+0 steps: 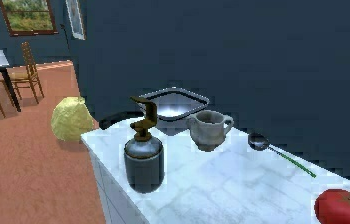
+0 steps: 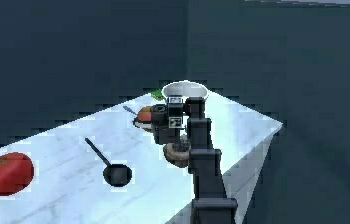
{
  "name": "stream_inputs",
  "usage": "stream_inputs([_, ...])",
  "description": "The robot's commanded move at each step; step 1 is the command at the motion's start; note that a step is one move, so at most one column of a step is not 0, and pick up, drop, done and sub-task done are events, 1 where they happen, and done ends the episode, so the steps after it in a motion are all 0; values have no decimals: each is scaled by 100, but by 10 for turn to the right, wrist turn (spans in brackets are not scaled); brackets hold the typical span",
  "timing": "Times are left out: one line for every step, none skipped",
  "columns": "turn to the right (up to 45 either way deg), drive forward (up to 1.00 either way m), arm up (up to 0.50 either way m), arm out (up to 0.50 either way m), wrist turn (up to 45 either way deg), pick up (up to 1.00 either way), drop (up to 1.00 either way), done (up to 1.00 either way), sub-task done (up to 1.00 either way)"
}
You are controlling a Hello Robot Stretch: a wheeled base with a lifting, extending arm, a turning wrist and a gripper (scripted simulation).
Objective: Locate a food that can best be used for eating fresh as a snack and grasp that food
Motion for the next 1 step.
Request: stream_inputs([0,0,0,0,0,100,0,0,0])
